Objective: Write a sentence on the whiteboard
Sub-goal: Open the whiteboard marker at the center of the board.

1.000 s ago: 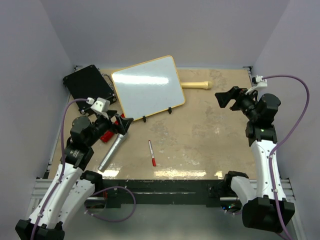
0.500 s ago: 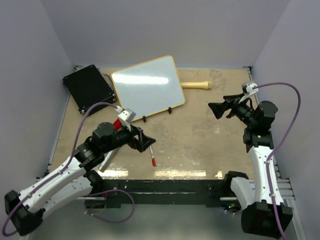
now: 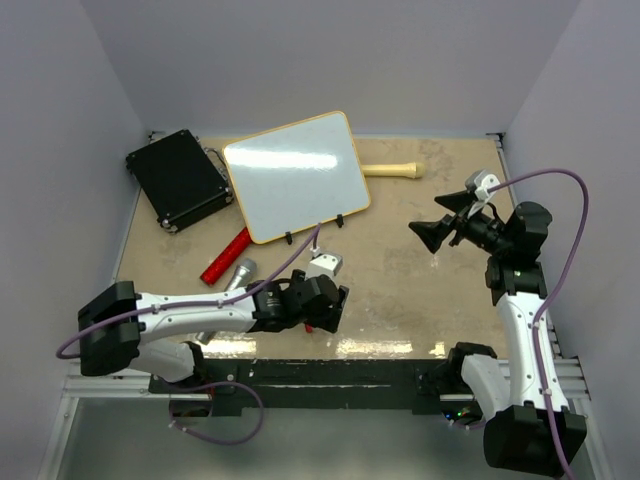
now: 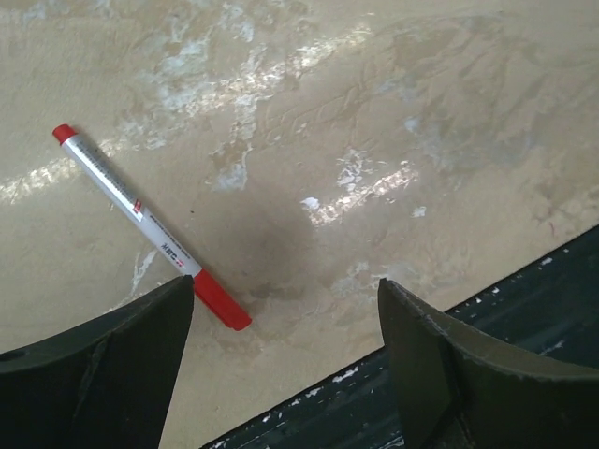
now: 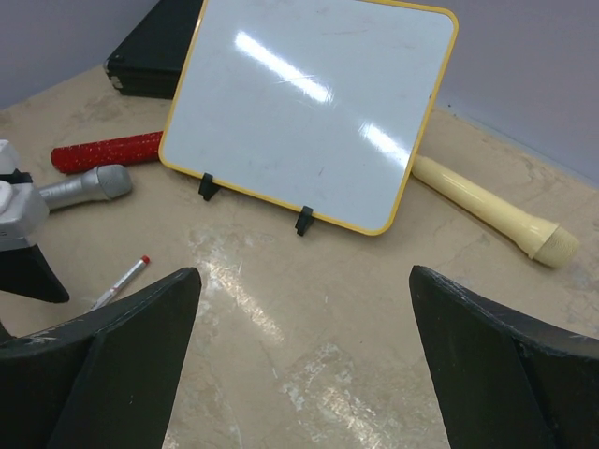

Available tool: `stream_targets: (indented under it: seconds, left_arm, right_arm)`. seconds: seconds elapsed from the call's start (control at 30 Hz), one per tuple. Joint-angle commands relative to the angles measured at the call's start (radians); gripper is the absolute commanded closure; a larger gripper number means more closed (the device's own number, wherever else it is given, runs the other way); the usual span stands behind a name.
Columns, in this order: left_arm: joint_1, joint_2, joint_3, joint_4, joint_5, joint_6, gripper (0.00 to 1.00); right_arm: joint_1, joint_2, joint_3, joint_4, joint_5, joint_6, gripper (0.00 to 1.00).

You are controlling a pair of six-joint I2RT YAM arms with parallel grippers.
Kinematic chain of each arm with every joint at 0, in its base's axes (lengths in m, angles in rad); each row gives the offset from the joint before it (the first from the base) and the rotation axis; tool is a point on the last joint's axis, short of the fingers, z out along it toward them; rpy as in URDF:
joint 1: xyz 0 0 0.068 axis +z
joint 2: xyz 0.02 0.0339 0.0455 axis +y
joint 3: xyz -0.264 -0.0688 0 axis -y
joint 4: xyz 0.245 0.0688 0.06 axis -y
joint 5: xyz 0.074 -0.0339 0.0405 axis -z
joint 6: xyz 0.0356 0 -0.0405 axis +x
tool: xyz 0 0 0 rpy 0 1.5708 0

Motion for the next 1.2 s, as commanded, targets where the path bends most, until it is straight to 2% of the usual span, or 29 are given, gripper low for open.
stream_targets:
  seconds: [0.0,0.13,0.3,0.47,0.5,0.57,0.6,0.67,0.7,0.97,1.17]
  left_arm:
    - [-0.006,0.066,0.104,-0.126,-0.129,-0.115,0.2]
    - [-0.005,0.065,0.046,-0.14,-0.129,-0.161,0.24]
    - [0.023,0.087,0.009,-0.097,-0.075,-0.169,0.41]
    - [0.027,0.123,0.021,-0.117,-0.054,-0.169,0.46]
    - [0.027,0.127,0.021,-0.119,-0.054,-0.171,0.54]
    - [0.029,0.144,0.012,-0.111,-0.038,-0.171,0.59]
    - [0.029,0.156,0.009,-0.108,-0.035,-0.168,0.65]
    - [0.03,0.17,0.009,-0.108,-0.026,-0.166,0.66]
    - [0.031,0.184,0.012,-0.111,-0.022,-0.16,0.7]
    - [0.032,0.224,0.028,-0.162,-0.019,-0.157,0.71]
    - [0.032,0.255,0.021,-0.163,0.006,-0.139,0.67]
  right_arm:
    - [0.001,-0.01,0.017,0.001,-0.031,-0.031,0.01]
    - [0.003,-0.006,0.016,0.001,-0.039,-0.031,0.01]
    - [0.003,0.006,0.013,0.002,-0.049,-0.03,0.02]
    - [0.003,0.013,0.013,0.001,-0.046,-0.03,0.02]
    - [0.001,0.013,0.013,0.001,-0.046,-0.03,0.02]
    - [0.001,0.013,0.013,0.002,-0.046,-0.03,0.02]
    - [0.003,0.015,0.011,0.002,-0.045,-0.03,0.02]
    - [0.001,0.015,0.011,0.004,-0.046,-0.03,0.02]
    - [0.001,0.013,0.009,0.004,-0.046,-0.03,0.02]
    - [0.003,0.013,0.009,0.005,-0.042,-0.028,0.02]
    - [0.003,0.015,0.008,0.005,-0.042,-0.027,0.02]
